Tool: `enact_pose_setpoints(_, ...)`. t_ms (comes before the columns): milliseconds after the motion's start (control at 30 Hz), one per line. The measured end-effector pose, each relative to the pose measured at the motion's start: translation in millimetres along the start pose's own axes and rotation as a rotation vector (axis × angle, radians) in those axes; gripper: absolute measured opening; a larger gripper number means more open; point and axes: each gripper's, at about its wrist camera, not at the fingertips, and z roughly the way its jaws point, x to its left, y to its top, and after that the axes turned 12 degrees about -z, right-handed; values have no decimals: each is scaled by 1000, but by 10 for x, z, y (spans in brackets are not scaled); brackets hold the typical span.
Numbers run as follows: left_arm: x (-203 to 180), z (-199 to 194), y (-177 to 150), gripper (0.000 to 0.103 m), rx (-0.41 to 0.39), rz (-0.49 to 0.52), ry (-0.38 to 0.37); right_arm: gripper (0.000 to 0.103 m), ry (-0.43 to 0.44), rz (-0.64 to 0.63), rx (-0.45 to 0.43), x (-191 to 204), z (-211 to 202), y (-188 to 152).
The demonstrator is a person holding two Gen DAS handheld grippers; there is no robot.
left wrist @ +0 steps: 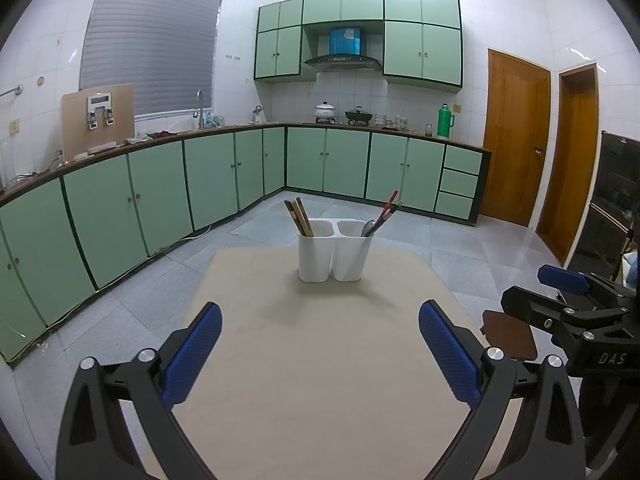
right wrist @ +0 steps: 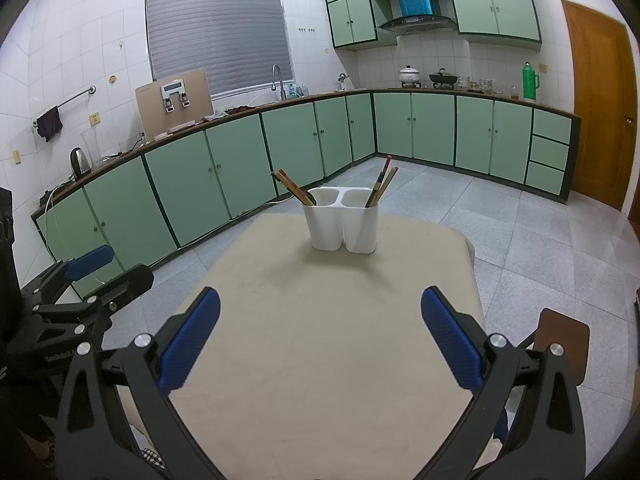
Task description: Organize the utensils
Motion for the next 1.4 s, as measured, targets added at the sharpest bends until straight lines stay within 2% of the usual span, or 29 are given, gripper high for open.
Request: enact_pose_setpoints(1400,50,-16,7,97,-6,2,6,98,7,-6,10,62,46,-45)
